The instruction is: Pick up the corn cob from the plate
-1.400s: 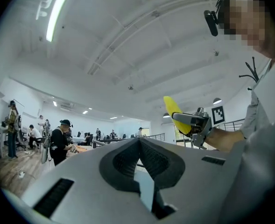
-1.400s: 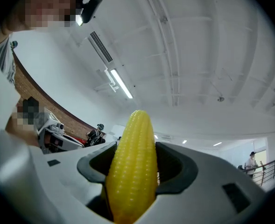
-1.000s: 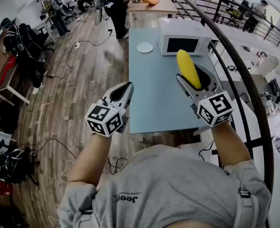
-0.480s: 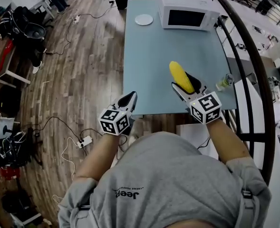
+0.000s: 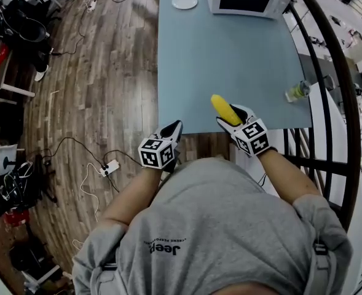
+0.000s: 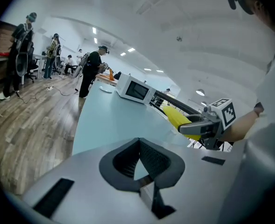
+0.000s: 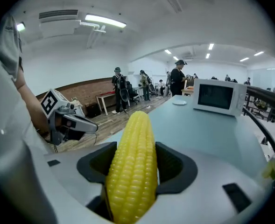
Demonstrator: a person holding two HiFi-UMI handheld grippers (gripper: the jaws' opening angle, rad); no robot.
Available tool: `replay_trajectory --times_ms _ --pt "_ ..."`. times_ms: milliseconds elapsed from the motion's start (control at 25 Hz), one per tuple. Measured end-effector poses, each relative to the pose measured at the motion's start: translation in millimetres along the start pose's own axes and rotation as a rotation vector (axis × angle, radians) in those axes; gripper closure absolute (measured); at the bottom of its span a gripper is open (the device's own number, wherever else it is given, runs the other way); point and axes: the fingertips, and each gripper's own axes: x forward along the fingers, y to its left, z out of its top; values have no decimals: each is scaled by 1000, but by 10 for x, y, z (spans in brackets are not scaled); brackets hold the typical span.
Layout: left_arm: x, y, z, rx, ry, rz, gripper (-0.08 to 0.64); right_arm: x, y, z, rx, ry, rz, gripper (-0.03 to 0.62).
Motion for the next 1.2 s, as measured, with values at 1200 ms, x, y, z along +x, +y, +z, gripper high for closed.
replay_trajectory --times_ms 1200 --pt "-75 263 -277 124 89 50 541 224 68 -862 152 197 50 325"
